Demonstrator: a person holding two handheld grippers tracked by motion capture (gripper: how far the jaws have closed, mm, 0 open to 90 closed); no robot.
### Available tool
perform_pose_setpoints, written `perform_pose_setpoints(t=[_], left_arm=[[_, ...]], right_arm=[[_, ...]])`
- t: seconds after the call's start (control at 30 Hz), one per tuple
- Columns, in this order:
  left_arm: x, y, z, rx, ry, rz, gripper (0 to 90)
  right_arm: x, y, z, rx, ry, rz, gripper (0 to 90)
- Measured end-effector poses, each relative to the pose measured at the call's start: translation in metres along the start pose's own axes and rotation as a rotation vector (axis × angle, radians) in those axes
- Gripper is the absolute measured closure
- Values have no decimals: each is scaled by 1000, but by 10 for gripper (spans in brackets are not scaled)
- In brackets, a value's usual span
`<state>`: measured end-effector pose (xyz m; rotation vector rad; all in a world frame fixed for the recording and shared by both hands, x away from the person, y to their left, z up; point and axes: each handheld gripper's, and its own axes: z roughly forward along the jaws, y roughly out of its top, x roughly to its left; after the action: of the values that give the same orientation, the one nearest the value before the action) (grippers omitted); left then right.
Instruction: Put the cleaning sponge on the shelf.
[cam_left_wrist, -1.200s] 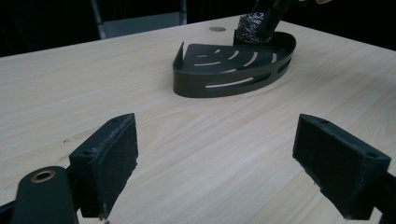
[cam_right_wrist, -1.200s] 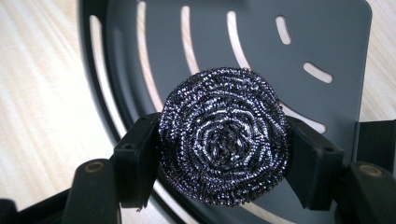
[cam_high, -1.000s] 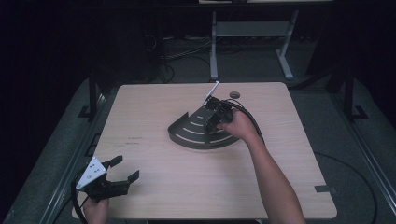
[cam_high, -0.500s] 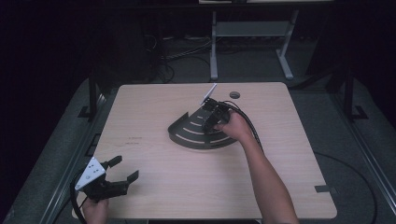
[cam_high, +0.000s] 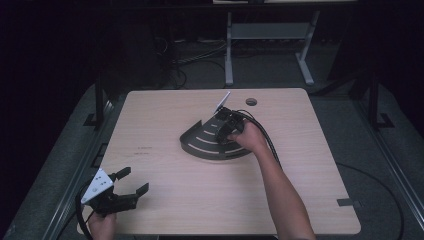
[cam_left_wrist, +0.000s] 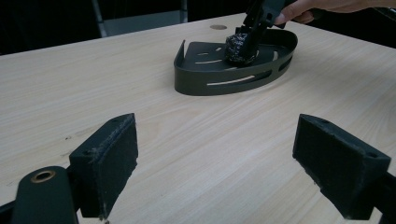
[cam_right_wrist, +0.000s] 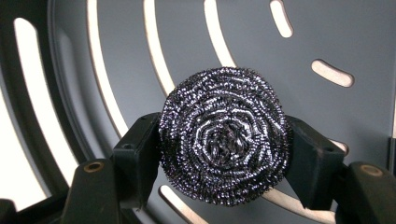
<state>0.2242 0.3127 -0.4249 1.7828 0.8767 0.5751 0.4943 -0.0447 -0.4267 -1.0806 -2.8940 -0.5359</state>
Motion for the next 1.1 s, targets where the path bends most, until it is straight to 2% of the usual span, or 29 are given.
perform_pose_setpoints(t=[0.23,0.47,0.57,0.8,1.1], left_arm=[[0,0,-1,0,3,0,135],[0,0,-1,-1,4,-1,135],[0,0,0,-1,-2,1,135],[-1,0,0,4,0,3,135],[-1,0,1,5,0,1,135]], right_arm=[[-1,0,8,20,-8,6,325],[-2,-4,10,-1,-1,19,315],[-3,-5,10,9,-5,23,283],[0,-6,2,-16,10,13,240],[2,-7,-7,-36,2,0,212]])
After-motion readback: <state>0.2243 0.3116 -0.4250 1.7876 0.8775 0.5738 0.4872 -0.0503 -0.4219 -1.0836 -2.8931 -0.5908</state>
